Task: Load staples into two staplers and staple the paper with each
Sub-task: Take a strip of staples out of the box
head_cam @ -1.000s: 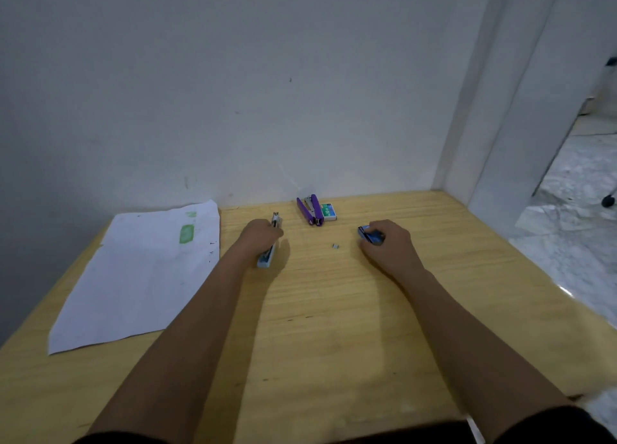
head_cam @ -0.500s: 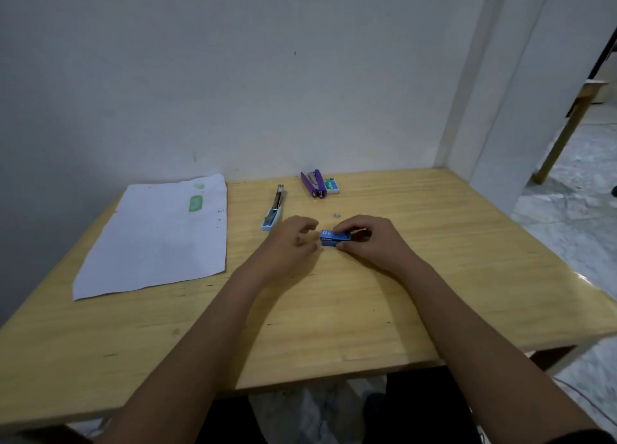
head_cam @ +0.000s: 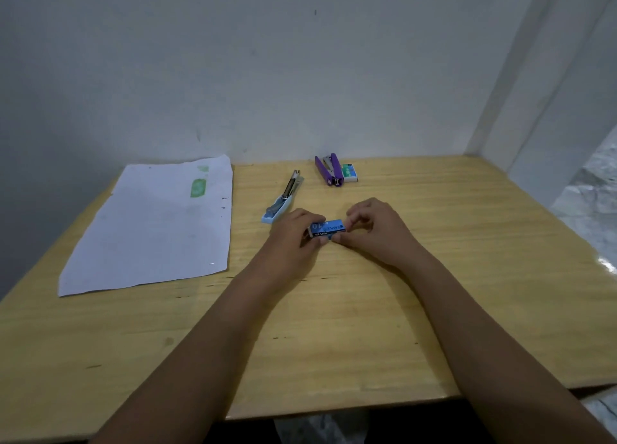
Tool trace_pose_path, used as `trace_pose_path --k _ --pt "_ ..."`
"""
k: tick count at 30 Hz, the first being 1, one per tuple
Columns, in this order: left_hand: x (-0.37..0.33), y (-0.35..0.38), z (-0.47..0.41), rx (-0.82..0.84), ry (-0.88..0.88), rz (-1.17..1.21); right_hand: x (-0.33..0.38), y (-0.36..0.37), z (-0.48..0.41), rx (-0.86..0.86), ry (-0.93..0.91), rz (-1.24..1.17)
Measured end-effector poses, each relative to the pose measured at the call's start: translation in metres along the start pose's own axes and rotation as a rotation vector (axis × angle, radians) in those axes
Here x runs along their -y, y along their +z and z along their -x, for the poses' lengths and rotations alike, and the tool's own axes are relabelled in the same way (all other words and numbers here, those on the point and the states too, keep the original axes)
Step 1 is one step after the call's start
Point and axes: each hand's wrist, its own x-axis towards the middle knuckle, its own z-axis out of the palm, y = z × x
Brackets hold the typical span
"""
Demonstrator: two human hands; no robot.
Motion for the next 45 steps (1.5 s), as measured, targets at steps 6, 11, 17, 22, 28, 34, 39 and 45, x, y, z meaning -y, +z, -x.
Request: trace_pose_path --k 6,11,17,22,28,34,39,45 --pt "-0.001 0.000 0.000 0.001 -0.008 0.043 0.001 -0.003 0.000 0.107 0.008 -0.052" --pt "0.001 -0.002 0.001 0.029 -0.013 0.063 0.000 -0.006 0.005 0.059 -0.026 -0.087" --pt "0.003 -0.010 0.002 0.083 0.026 0.028 -0.001 -0.009 0.007 0.083 -0.091 -0.022" --pt "0.007 -0.015 0.005 0.086 0.009 0.057 -0.006 -0.021 0.012 0.044 -0.036 -0.057" --pt "0.007 -0.017 0.006 0.081 0.026 0.053 -0.010 -0.025 0.015 0.042 0.003 -0.080" --pt "0.008 -0.016 0.005 0.031 -0.022 0.083 0.006 -0.018 0.011 -0.095 -0.089 -0.026" --pt "0.007 -0.016 0.003 0.014 -0.062 0.160 0.034 -0.014 -0.002 0.119 -0.167 0.143" --pt "0.007 -0.017 0.003 0.010 -0.080 0.189 0.053 -0.008 -0.016 0.313 -0.167 0.328"
